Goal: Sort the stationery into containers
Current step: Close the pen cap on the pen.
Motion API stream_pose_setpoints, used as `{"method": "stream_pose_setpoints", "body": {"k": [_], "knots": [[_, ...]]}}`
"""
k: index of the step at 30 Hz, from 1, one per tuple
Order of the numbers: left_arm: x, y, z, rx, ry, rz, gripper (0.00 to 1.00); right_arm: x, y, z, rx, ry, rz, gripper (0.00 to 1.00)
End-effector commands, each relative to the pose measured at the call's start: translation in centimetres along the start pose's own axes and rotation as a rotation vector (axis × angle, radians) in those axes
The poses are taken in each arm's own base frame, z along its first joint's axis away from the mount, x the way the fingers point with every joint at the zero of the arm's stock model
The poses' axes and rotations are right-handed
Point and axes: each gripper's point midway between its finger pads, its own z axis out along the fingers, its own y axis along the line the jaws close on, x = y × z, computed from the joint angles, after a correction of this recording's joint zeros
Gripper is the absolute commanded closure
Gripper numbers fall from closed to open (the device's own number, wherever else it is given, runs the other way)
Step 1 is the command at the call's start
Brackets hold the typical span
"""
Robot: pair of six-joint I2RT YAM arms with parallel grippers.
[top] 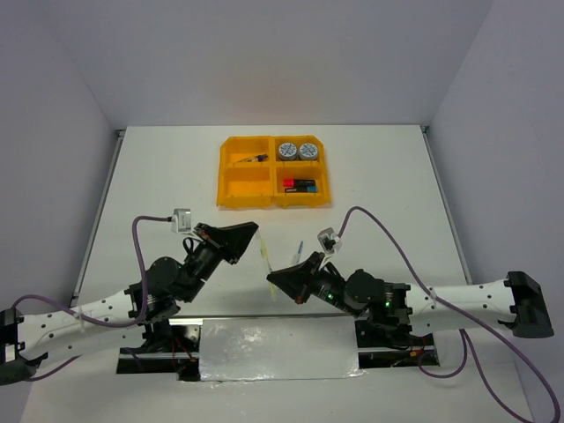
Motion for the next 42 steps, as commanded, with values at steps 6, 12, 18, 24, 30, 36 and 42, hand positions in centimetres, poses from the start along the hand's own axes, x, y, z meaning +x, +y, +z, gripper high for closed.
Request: {"method": "stream_pose_setpoints", "body": {"k": [6,12,18,24,30,36,42], "knots": [[-2.8,-2.8,0.3,0.062,-0.071,-0.044,1.0,-1.3,1.1,0.5,-0.002,-0.033,0.026,1.0],[-2.8,-3.3,0.4,0.081,-0.063,-0.04,1.0,-1.4,0.9,0.5,0.006,-0.038,0.022,1.0],[-2.4,-3.3,0.3,0.088,-0.052,-0.042,1.0,-1.6,1.2,0.5,0.0,-0.041,0.015,1.0],[-1.9,-3.3,0.4,0.091,-0.034,-0.034,1.0,-2.0,1.4,0.6,-0.003,-0.045,-0.005,1.0],[-2.0,-2.9,0.4,0.076,-0.041,-0.022,1.0,-2.1,1.6,0.6,-0.01,-0.046,-0.002,1.0],[-1.9,-2.9,0.3,0.081,-0.036,-0.022,1.0,-2.3,1.6,0.5,-0.004,-0.052,-0.006,1.0],[-2.4,-2.7,0.2,0.066,-0.051,-0.01,1.0,-2.2,1.9,0.6,-0.014,-0.042,-0.001,1.0]]}}
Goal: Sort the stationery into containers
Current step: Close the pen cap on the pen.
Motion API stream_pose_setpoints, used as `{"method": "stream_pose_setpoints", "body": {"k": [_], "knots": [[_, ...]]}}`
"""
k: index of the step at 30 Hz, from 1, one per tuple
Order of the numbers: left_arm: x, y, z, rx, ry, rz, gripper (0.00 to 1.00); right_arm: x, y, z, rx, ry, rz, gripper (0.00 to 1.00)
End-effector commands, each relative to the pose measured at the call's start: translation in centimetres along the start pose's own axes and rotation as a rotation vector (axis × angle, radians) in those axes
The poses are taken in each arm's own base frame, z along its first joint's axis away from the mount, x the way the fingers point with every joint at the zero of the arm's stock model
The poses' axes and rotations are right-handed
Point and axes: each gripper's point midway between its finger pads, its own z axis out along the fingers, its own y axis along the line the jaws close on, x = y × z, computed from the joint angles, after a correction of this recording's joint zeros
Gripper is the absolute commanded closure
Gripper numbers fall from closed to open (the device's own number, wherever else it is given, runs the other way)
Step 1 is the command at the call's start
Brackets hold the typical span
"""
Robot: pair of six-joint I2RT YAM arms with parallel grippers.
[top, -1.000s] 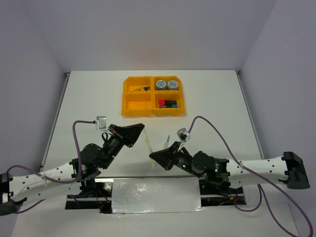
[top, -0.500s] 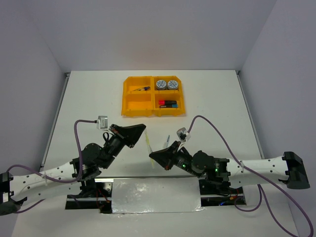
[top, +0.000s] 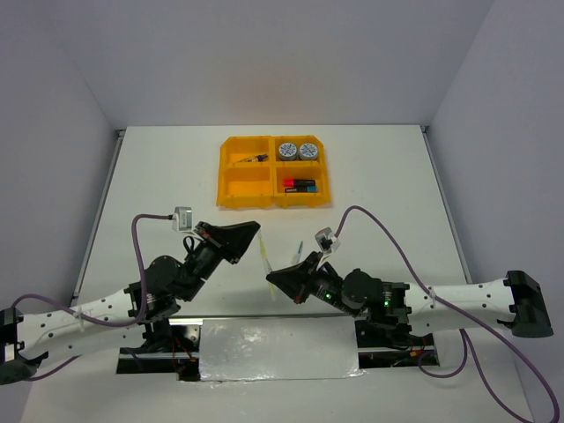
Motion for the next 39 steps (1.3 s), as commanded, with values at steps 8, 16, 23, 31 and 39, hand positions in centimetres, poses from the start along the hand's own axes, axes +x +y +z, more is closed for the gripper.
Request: {"method": "stream_pose_setpoints", "body": {"k": [8,16,23,31,39], "knots": [[-2.9,-1.8,0.1,0.025,-0.073,0.008,1.0,-2.1,2.4,0.3,-0.055,-0.048,0.032,1.0],[-2.6,-2.1,0.1,0.041,-0.061,0.004,1.0,-2.7,2.4,0.4,-0.04,-0.062,0.017,1.0],[-1.9,-2.1,0.4,0.044,-0.041,0.008,1.0,-3.3,2.5,0.7,-0.024,-0.065,-0.01,1.0],[-1.2,-2.4,0.4,0.056,-0.009,-0.024,1.0,-5.0,1.8,0.4,0.004,-0.114,-0.028,1.0],[0.7,-1.9,0.6,0.042,0.053,-0.077,1.0,-8.0,2.5,0.4,0.004,-0.177,-0.078,1.0]]}}
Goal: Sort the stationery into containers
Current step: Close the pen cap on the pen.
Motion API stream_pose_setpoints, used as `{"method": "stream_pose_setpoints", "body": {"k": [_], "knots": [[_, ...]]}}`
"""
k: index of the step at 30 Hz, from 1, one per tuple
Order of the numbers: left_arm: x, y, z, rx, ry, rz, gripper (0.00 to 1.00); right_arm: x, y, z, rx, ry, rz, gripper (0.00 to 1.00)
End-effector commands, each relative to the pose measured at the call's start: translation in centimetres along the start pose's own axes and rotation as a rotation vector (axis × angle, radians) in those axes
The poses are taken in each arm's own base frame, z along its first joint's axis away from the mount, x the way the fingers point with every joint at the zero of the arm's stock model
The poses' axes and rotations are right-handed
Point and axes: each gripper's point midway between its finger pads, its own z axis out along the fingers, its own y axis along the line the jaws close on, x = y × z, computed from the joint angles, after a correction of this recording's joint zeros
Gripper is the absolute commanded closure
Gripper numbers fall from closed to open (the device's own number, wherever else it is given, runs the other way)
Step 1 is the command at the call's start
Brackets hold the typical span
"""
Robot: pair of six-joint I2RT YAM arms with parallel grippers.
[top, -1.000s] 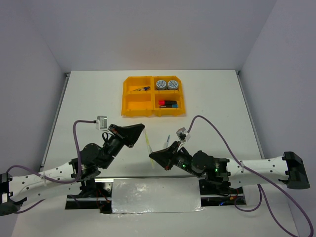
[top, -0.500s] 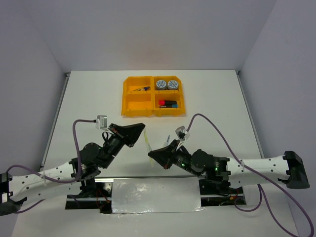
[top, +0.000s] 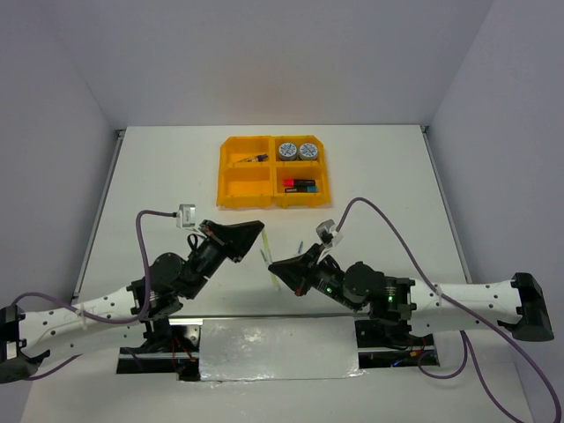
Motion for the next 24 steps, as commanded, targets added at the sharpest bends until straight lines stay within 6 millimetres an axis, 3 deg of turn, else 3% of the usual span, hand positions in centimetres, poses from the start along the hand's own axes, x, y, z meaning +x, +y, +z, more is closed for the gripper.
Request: {"method": "stream_pose_setpoints", "body": {"k": [1,9,19,24], "knots": [[0.2,-1.6,0.1,0.048,0.027,-0.051,1.0,-5.9,2.4,0.1,-0.035,-0.156,0.005,1.0],[1.2,-3.0,0.3,0.069,0.123,0.026,0.99,-8.5,4.3,-0.5,-0.123,-0.22,-0.181,1.0],[0.3,-4.2,0.3,0.098,0.163,0.198,0.63,-7.4,5.2,0.0,-0.178,-0.159,-0.329,1.0],[-0.3,-4.6,-0.1,0.123,0.145,0.204,0.57,-7.6,5.4,0.4,-0.17,-0.157,-0.321,1.0]]}}
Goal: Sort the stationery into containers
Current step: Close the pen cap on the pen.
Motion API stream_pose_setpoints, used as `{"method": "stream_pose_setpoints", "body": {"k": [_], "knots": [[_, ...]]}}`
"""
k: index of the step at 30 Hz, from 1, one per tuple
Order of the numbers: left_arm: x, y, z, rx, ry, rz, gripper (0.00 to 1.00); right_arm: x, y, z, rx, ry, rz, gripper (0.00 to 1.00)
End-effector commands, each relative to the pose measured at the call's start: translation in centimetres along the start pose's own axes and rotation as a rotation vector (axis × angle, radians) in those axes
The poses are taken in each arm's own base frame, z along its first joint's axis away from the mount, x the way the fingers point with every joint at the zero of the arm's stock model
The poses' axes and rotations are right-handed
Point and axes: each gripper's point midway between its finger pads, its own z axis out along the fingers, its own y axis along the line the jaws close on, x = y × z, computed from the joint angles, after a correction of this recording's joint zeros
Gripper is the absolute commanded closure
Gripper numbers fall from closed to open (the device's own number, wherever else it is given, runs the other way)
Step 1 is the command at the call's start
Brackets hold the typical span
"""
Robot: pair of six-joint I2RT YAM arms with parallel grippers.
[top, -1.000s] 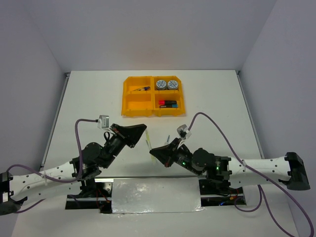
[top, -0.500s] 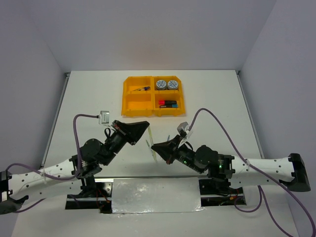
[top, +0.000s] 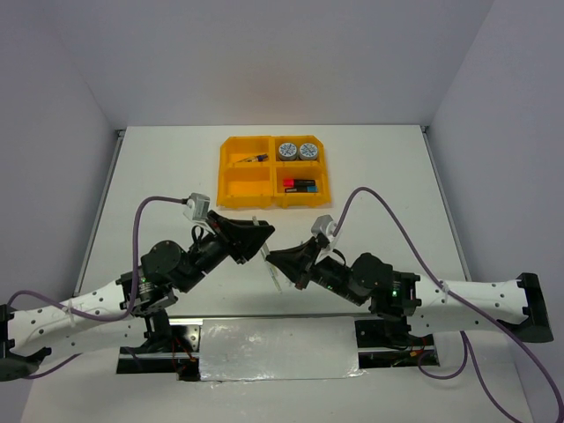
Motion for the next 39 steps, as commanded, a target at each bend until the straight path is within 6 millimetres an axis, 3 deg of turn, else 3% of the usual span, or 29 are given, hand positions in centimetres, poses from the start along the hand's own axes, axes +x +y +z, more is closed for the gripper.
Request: {"method": "stream_pose_setpoints", "body": {"k": [1,5,9,12,15,16,19,24,28,35,38,39], "knots": [[0.1,-0.4,-0.5,0.035,0.011,0.043,0.57,-4.3,1.3,0.6,-0.037,-0.106,0.013,1.0],[0.4,-0.4,-0.8,0.053,0.015,0.042,0.56,-5.1,0.6,0.8,0.013,-0.126,0.03,1.0],[0.7,-0.6,-0.8,0.067,0.03,0.047,0.85,-5.9,0.6,0.8,0.024,-0.147,0.043,1.0],[0.7,-1.2,-0.8,0.093,0.039,0.07,0.99,-6.2,1.0,0.8,0.003,-0.15,0.051,1.0],[0.5,-2.5,-0.9,0.16,0.051,0.117,1.0,-5.7,1.3,0.8,-0.016,-0.142,0.054,0.98],[0.1,-3.0,-0.9,0.182,0.047,0.131,1.0,-5.6,1.5,0.7,-0.033,-0.137,0.054,0.82],[0.1,-5.0,-1.6,0.301,0.068,0.209,1.0,-4.9,1.7,0.9,-0.069,-0.104,0.055,0.57],[0.2,-7.5,-2.5,0.45,0.083,0.275,1.0,-4.6,2.5,1.6,-0.13,-0.055,0.066,0.52],[0.0,-7.7,-2.5,0.458,0.072,0.264,1.0,-4.9,3.5,2.1,-0.182,-0.045,0.066,0.57],[0.0,-7.5,-1.9,0.435,0.073,0.269,0.96,-4.9,4.7,2.1,-0.248,-0.048,0.073,1.0],[0.3,-7.3,-1.7,0.425,0.091,0.291,0.77,-5.2,4.5,1.8,-0.244,-0.066,0.079,1.0],[0.4,-7.3,-1.7,0.431,0.096,0.298,0.61,-5.1,4.3,1.8,-0.236,-0.066,0.079,1.0]]}}
